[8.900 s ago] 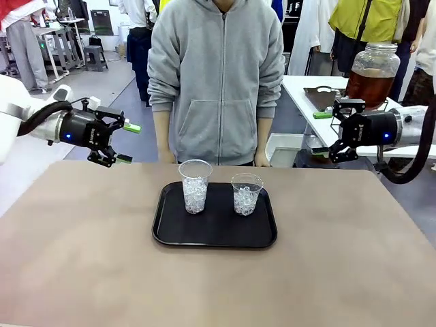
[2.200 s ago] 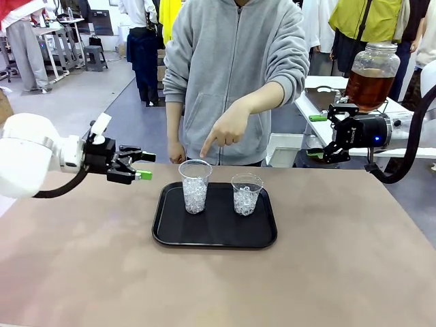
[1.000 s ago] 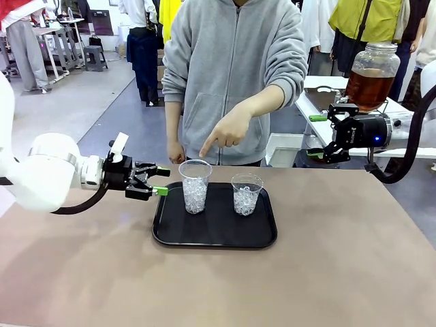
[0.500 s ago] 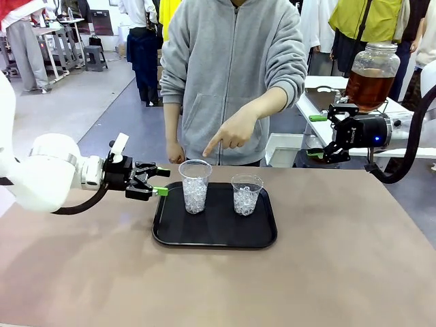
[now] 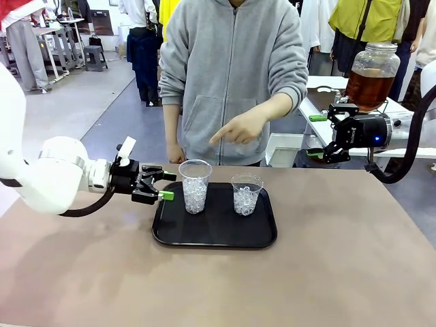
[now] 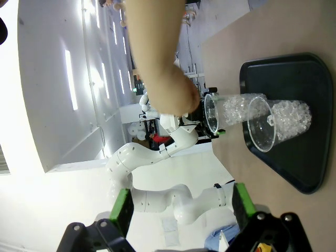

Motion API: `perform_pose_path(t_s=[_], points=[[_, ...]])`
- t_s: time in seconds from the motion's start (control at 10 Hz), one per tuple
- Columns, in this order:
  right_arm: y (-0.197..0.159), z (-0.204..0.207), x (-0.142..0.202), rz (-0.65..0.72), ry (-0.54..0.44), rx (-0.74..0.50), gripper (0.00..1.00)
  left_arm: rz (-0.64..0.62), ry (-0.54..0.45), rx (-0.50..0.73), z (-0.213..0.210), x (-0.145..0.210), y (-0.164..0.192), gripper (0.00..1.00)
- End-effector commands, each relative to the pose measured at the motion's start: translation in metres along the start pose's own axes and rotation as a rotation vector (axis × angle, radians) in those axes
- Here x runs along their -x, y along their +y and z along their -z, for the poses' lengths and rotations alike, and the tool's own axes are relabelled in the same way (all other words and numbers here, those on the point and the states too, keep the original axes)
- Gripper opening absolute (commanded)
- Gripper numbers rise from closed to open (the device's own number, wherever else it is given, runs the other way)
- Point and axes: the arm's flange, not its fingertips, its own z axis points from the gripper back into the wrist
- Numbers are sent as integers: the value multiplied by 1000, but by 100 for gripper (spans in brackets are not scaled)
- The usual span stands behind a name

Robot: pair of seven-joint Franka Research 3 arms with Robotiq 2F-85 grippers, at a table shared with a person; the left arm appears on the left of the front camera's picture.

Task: Pour the drink into the iced cup.
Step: Pick up the iced cup indicated by the human and present it to them.

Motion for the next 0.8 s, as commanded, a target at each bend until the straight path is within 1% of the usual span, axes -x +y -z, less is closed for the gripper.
perform_pose_path(t_s=[0.0, 0.5, 0.7], points=[[1, 0, 0, -1, -7, 2, 100, -12, -1, 5, 9, 1, 7, 100], [1, 0, 0, -1, -7, 2, 100, -26, 5, 8, 24, 7, 16, 100], [1, 0, 0, -1, -7, 2, 100, -21, 7, -14, 30, 7, 19, 100]])
